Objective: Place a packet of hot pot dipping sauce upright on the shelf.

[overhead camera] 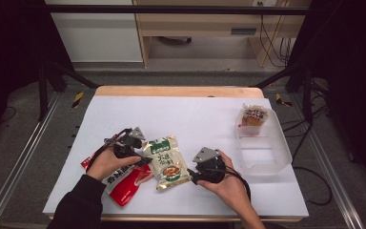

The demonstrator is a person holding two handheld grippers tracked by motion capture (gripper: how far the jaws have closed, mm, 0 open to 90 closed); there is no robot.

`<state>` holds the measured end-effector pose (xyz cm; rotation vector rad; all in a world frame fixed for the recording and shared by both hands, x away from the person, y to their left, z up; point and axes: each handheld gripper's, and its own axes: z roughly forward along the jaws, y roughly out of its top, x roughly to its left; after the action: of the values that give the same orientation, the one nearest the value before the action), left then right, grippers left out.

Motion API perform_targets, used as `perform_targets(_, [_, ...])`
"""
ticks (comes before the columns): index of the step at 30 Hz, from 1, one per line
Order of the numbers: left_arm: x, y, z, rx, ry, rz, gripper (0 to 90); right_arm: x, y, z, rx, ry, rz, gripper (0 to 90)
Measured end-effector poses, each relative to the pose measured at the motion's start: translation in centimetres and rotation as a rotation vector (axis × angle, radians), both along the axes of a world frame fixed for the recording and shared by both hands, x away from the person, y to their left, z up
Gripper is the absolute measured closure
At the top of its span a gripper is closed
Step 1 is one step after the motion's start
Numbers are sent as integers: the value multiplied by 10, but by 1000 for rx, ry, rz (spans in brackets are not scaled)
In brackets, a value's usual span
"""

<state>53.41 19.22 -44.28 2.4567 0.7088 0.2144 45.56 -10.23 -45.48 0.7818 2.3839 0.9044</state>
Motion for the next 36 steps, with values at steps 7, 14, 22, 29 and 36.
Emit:
perform_targets(7, [0, -3, 1, -28, 36, -16, 547, 0, 0, 0, -1, 0, 6, 243])
perform_targets(14, [0, -4, 4, -26, 35, -12, 841, -1, 1, 6, 5, -16, 4, 247])
perform_targets(22, [-2, -5, 14, -41, 13, -15, 900, 4, 4, 18, -5, -23, 33, 247])
perform_targets(29, [-3, -12, 38, -50, -25, -53, 900, 14, 8, 42, -73, -30, 91, 229])
perform_targets(36, [-6, -21, 63, -59, -49, -110, 900, 35, 9, 70, -114, 12, 141, 188])
